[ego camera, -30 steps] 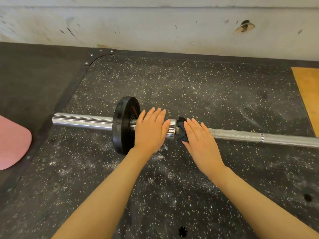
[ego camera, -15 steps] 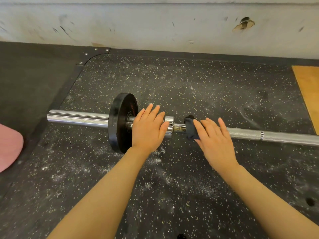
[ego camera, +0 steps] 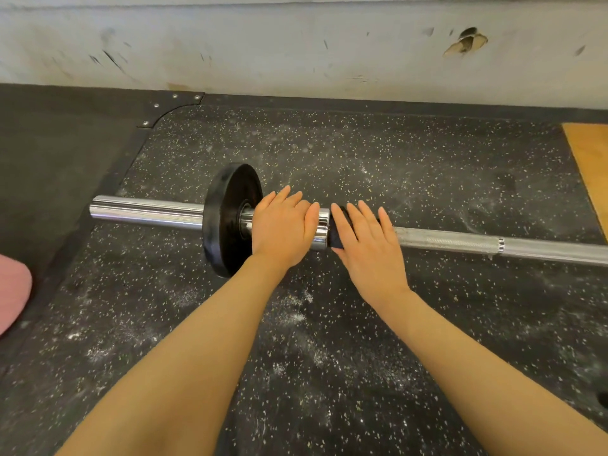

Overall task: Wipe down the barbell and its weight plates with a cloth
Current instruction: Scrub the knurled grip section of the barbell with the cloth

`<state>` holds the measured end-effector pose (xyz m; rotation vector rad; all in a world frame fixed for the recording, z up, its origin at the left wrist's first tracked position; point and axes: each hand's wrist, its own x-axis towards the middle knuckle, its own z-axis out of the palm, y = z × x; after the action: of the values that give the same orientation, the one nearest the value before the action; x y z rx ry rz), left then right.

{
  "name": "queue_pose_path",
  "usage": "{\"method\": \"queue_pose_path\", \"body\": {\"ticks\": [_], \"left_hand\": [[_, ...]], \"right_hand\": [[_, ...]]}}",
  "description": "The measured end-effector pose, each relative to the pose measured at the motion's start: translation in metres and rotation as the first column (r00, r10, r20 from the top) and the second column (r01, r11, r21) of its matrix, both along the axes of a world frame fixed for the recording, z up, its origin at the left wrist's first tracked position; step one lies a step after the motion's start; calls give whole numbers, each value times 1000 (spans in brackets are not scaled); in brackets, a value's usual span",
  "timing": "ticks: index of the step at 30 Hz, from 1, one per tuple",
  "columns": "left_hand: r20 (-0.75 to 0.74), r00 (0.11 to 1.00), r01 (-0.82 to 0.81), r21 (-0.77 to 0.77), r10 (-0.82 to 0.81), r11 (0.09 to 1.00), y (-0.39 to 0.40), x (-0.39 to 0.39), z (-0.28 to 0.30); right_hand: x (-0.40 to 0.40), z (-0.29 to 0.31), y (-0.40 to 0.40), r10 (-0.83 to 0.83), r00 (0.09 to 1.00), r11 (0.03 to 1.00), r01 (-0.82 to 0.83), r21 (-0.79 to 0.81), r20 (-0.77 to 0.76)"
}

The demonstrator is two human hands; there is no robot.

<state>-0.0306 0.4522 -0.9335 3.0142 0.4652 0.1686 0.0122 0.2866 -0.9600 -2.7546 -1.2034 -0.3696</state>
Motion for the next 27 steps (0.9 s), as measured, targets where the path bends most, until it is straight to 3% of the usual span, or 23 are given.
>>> {"method": "queue_pose_path", "body": {"ticks": [7, 12, 18, 20, 27], "left_hand": [[14, 1000, -10, -4, 10, 1000, 8, 16, -3], [43, 999, 4, -23, -3, 1000, 8, 16, -3], [212, 976, 61, -89, -41, 994, -6, -4, -1], [202, 975, 104, -69, -88, 992, -17, -12, -8], [194, 981, 50, -111, -27, 993, -19, 3, -13]], "right_hand": [[26, -7, -32, 42, 995, 999, -39, -38, 89], [33, -6, -53, -5, 999, 1000, 5, 0, 44], [34, -1, -53, 12, 1000, 1000, -12, -8, 10], [34, -1, -52, 3, 1000, 1000, -3, 7, 7], [35, -2, -33, -67, 997, 997, 65, 49, 43]]}}
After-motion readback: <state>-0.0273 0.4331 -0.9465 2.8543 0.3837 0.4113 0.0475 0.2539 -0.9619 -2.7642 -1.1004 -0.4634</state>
